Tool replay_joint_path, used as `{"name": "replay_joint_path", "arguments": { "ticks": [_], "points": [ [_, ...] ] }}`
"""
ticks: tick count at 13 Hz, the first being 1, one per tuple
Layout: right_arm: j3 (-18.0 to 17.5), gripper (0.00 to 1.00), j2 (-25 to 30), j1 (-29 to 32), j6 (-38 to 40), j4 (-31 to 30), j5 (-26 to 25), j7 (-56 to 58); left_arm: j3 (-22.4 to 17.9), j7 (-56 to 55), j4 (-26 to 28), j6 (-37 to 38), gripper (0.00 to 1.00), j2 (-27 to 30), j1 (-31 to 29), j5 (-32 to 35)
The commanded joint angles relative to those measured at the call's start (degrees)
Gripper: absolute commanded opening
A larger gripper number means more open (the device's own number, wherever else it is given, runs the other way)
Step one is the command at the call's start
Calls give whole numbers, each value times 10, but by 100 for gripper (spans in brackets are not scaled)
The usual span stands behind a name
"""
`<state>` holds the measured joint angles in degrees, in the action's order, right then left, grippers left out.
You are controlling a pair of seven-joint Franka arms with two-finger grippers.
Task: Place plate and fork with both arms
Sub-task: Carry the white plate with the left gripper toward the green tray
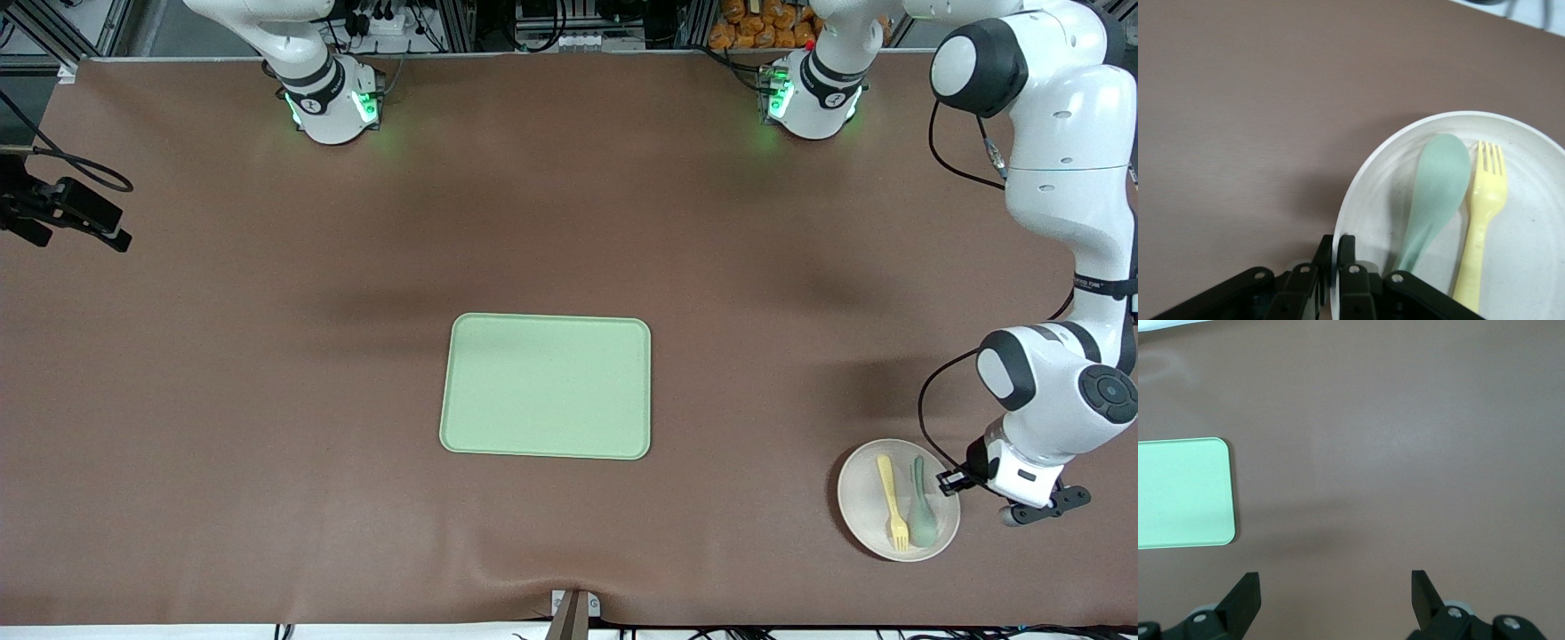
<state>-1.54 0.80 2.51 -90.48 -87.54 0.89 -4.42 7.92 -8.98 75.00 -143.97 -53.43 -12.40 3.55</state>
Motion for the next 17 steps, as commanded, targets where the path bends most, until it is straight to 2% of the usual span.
{"name": "replay_joint_path", "arguments": {
  "ticks": [1, 8, 12, 17],
  "points": [
    [0, 100, 3, 1, 4, -1, 3, -1, 35, 12, 20, -1, 0, 15, -3, 3],
    [0, 100, 1, 0, 4, -1, 3, -1, 137, 15, 19, -37, 0, 13, 3, 2],
    [0, 100, 1, 1, 4, 0, 3, -1, 197, -25, 21, -40, 0, 13, 13, 1],
    [0, 100, 1, 0, 5, -1, 3, -1, 201, -74, 32, -40, 0, 26, 90, 7]
  ]
}}
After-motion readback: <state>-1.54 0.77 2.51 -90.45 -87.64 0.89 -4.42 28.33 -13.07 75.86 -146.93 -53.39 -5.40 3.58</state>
